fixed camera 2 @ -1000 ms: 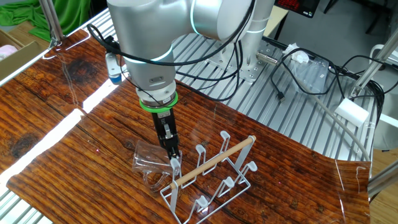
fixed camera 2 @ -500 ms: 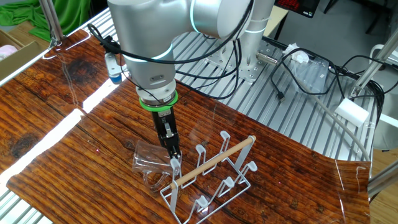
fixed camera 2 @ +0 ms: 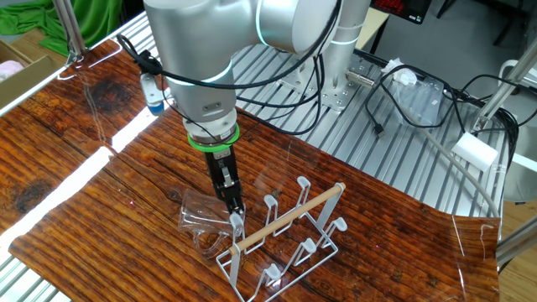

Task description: Put the cup on the cup rack

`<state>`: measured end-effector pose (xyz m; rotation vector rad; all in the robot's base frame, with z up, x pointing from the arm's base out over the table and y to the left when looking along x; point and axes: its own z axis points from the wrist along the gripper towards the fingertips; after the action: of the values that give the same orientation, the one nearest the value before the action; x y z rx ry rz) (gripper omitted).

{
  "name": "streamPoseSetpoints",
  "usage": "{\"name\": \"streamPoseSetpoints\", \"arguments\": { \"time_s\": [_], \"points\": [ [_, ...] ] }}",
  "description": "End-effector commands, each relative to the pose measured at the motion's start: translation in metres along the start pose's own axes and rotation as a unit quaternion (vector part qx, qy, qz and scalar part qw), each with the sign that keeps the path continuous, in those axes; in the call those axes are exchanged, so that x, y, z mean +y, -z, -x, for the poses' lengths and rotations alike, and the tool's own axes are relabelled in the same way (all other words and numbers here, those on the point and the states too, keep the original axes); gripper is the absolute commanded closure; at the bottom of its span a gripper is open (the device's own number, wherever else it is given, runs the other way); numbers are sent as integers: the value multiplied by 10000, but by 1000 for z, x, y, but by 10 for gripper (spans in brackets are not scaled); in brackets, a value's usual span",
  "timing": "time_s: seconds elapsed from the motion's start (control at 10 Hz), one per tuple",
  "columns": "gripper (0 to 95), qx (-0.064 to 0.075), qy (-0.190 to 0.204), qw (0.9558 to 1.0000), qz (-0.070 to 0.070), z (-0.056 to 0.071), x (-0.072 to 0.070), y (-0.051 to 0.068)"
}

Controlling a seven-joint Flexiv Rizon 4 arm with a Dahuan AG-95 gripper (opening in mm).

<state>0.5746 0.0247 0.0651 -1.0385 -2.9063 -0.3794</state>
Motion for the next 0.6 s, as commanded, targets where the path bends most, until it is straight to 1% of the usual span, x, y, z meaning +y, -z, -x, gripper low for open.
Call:
{"name": "streamPoseSetpoints", "arguments": {
  "time_s": [0.1, 0.2, 0.3, 0.5, 0.6],
  "points": [
    [0, -11, -120, 9999, -36, 0, 0, -1],
    [0, -59, -236, 9997, -97, 0, 0, -1],
    [0, -61, -248, 9996, -99, 0, 0, -1],
    [0, -148, -363, 9991, -190, 1, 2, -4],
    [0, -224, -431, 9985, -236, 1, 4, -8]
  ]
}}
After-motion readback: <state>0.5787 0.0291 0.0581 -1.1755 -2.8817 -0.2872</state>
